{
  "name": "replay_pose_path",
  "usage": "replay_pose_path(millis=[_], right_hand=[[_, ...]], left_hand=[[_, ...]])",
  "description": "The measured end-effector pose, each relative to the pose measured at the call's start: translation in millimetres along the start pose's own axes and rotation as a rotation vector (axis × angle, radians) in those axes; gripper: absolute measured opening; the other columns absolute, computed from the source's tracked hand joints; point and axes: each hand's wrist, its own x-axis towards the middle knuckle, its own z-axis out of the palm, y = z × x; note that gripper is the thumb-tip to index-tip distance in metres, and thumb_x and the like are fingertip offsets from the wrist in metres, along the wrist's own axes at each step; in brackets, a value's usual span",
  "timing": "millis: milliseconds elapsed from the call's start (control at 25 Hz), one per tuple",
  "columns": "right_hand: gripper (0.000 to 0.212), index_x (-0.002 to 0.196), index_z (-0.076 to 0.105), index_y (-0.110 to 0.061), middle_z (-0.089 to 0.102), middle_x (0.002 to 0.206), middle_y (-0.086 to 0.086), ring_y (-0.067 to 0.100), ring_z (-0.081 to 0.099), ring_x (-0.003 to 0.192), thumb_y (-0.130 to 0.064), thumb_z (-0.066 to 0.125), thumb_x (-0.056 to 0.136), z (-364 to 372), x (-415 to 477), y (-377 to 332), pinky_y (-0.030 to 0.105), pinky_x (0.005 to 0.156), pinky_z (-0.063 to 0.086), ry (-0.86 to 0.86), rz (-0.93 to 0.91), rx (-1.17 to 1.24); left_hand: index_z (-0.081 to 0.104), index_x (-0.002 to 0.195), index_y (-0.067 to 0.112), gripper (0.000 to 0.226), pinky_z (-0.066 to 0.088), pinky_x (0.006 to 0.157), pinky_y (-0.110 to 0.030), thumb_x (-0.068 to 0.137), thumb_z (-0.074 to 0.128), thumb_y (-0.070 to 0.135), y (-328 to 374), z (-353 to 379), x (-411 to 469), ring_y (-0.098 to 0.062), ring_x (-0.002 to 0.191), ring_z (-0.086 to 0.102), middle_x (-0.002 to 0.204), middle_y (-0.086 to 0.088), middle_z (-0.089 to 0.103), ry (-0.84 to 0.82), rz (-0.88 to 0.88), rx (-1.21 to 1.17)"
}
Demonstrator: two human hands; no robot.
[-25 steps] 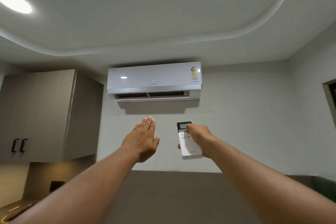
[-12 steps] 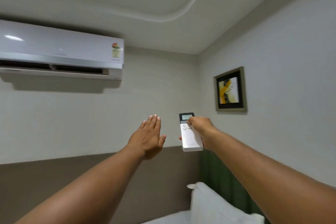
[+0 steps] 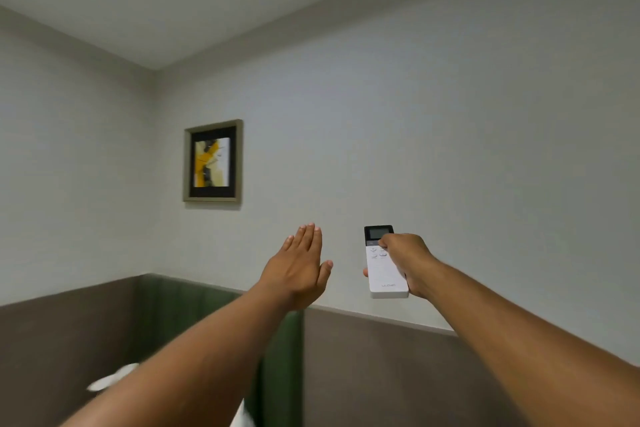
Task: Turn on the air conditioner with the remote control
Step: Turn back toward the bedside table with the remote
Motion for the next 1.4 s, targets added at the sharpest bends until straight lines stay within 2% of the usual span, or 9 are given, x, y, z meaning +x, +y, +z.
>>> replay_pose_path(millis=[120, 240, 320, 480, 680, 880, 1080, 1160, 1400], right_hand=[[0.007, 0.089, 0.055, -0.01, 0.074, 0.081, 0.02, 0.04, 0.076, 0.065, -0.006, 0.05, 0.092, -59.7, 1.1, -1.3, 0.044, 0.063, 0.061, 0.156, -0.008, -0.037], [0.003, 0.092, 0.057, -0.009, 0.075, 0.082, 0.02, 0.036, 0.076, 0.063, -0.01, 0.055, 0.092, -96.6, -3.2, -1.9, 0.038, 0.055, 0.062, 0.25, -0.015, -0.035], [0.018, 0.1, 0.061, -0.01, 0.076, 0.085, 0.018, 0.034, 0.077, 0.064, -0.019, 0.07, 0.087, -111.7, -4.2, 4.0, 0.037, 0.054, 0.062, 0.28, -0.037, -0.053], [0.056, 0.109, 0.061, -0.014, 0.071, 0.097, 0.011, 0.029, 0.071, 0.086, -0.035, 0.091, 0.066, -125.3, -0.8, 39.0, 0.04, 0.078, 0.061, 0.371, -0.061, -0.255], [0.062, 0.107, 0.05, -0.013, 0.064, 0.084, 0.005, 0.016, 0.063, 0.064, -0.037, 0.085, 0.062, -135.5, 9.3, 119.5, 0.022, 0.044, 0.042, 0.501, 0.073, -0.367], [0.051, 0.104, 0.041, -0.011, 0.055, 0.079, -0.003, 0.012, 0.059, 0.059, -0.029, 0.077, 0.072, -132.5, 6.2, 291.9, 0.022, 0.046, 0.041, 0.603, 0.162, -0.438], [0.054, 0.117, 0.051, 0.0, 0.06, 0.113, 0.018, 0.035, 0.061, 0.1, -0.03, 0.074, 0.078, -127.5, -30.3, 533.2, 0.036, 0.082, 0.051, 0.569, 0.378, -0.587], [0.059, 0.12, 0.049, 0.009, 0.055, 0.12, 0.028, 0.043, 0.053, 0.111, -0.029, 0.073, 0.082, -123.9, -60.3, 632.6, 0.042, 0.094, 0.043, 0.541, 0.447, -0.717], [0.058, 0.123, 0.049, 0.002, 0.052, 0.124, 0.023, 0.039, 0.056, 0.106, -0.029, 0.072, 0.08, -110.7, -130.9, 856.8, 0.041, 0.087, 0.049, 0.467, 0.679, -0.817]], left_hand=[[-0.011, 0.153, 0.011, 0.069, -0.002, 0.121, -0.036, 0.1, 0.01, 0.05, 50.4, 20.1, 30.7, -0.019, 0.148, -0.014, 0.163, -0.007, -0.014, 0.001, 0.119, -0.072], [-0.011, 0.153, 0.012, 0.07, -0.003, 0.121, -0.036, 0.1, 0.009, 0.052, 84.1, 33.5, 52.2, -0.018, 0.148, -0.015, 0.163, -0.006, -0.014, 0.015, 0.198, -0.123], [-0.011, 0.153, 0.012, 0.07, -0.004, 0.12, -0.035, 0.1, 0.01, 0.052, 100.9, 42.8, 61.7, -0.018, 0.148, -0.015, 0.163, -0.006, -0.014, 0.022, 0.236, -0.149], [-0.01, 0.153, 0.011, 0.07, -0.004, 0.119, -0.034, 0.1, 0.01, 0.052, 126.5, 73.1, 67.7, -0.019, 0.148, -0.014, 0.163, -0.007, -0.013, 0.009, 0.276, -0.199], [-0.008, 0.153, 0.009, 0.071, -0.003, 0.12, -0.036, 0.1, 0.013, 0.051, 147.7, 138.3, 46.5, -0.021, 0.149, -0.011, 0.163, -0.01, -0.009, -0.087, 0.327, -0.263], [-0.005, 0.153, 0.006, 0.071, -0.003, 0.121, -0.038, 0.101, 0.016, 0.049, 155.4, 275.7, -28.2, -0.021, 0.149, -0.01, 0.163, -0.013, -0.007, -0.307, 0.335, -0.329], [-0.004, 0.153, 0.005, 0.071, -0.003, 0.12, -0.037, 0.1, 0.019, 0.047, 165.4, 450.7, -168.0, -0.022, 0.149, -0.01, 0.163, -0.013, -0.006, -0.519, 0.319, -0.427], [-0.005, 0.154, 0.007, 0.073, -0.005, 0.119, -0.035, 0.098, 0.015, 0.051, 167.8, 514.9, -241.5, -0.021, 0.149, -0.01, 0.163, -0.011, -0.006, -0.585, 0.328, -0.412], [-0.011, 0.152, 0.01, 0.076, -0.002, 0.121, -0.037, 0.092, -0.001, 0.056, 177.6, 657.5, -436.4, -0.022, 0.148, -0.012, 0.163, -0.01, -0.01, -0.864, 0.31, -0.328]])
